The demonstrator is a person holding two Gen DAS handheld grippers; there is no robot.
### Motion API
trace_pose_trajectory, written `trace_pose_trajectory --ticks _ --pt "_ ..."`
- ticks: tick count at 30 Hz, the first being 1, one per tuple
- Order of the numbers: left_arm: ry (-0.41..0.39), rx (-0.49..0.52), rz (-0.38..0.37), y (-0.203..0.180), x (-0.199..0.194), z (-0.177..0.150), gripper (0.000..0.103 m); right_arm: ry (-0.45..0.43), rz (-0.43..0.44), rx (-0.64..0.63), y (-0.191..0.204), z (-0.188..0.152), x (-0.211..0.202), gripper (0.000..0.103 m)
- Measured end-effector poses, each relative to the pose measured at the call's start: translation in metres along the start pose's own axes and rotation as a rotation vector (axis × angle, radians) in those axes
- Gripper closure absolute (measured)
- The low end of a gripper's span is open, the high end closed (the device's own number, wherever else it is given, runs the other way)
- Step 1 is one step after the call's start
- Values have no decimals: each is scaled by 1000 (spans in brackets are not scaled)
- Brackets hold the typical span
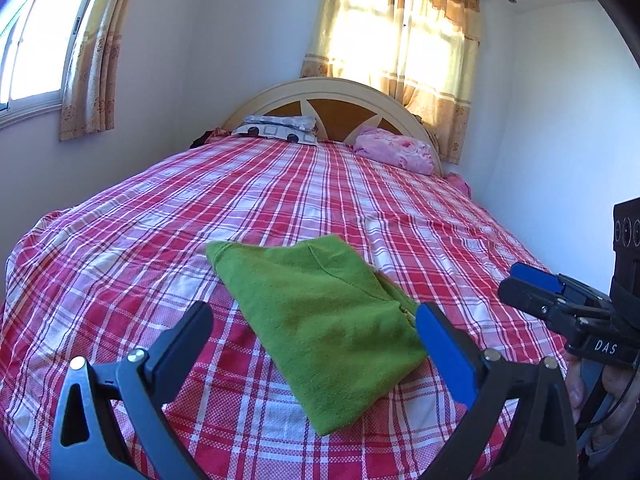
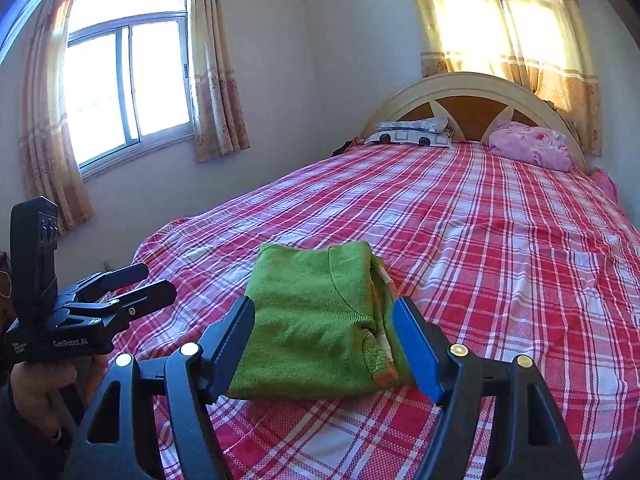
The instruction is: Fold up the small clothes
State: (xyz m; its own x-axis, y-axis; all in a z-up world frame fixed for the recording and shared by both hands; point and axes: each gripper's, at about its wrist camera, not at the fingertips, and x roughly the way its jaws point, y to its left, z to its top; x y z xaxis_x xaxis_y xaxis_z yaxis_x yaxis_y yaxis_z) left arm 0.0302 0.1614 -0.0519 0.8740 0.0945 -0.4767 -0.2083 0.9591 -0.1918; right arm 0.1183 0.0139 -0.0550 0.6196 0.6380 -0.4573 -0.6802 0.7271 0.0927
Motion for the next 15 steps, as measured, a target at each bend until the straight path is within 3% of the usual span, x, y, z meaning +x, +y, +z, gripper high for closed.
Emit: trace_pose_trajectory --ticks 15 --pt "6 7 4 -1 0 1 0 3 -19 -9 0 -1 0 22"
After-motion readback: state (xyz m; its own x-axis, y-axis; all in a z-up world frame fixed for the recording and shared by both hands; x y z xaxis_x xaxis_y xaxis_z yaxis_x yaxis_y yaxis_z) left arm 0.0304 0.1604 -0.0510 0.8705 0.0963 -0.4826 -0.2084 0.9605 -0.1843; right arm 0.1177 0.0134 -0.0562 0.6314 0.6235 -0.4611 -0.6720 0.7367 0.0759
